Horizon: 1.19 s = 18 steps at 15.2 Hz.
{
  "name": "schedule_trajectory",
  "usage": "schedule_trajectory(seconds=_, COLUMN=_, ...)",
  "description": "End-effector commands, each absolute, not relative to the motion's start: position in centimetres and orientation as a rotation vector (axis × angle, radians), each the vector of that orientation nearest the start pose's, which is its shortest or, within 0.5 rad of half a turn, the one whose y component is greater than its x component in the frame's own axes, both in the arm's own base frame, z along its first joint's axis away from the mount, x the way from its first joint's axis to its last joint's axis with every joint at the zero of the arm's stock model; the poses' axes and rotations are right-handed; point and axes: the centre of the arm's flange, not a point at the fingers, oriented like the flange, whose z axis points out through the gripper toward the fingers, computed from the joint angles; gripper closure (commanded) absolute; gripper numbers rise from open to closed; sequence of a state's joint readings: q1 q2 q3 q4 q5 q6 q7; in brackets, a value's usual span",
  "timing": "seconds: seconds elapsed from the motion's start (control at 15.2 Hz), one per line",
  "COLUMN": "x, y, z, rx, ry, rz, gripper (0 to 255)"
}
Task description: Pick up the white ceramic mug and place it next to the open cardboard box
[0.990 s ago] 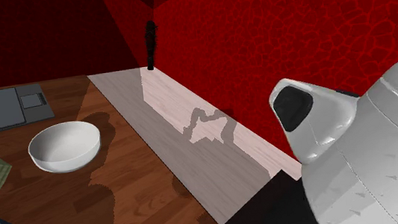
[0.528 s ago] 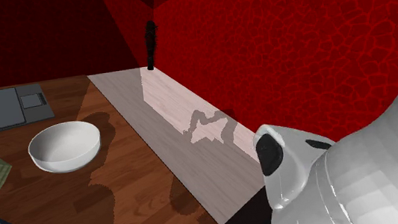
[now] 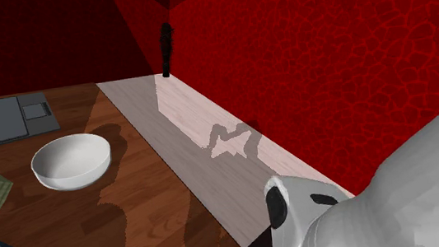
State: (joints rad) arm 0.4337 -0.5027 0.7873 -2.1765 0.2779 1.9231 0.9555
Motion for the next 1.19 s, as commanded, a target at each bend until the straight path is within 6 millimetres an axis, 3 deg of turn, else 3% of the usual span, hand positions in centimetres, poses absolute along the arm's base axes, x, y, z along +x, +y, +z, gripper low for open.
schedule_trajectory(seconds=0.0, x=9.8, y=45.5, z=52.4, rx=-3.056, ry=-0.215, rz=-0.206, gripper=255)
schedule_trajectory(seconds=1.12, x=9.8, y=45.5, z=43.4, rx=-3.056, ry=-0.215, rz=-0.206, gripper=255)
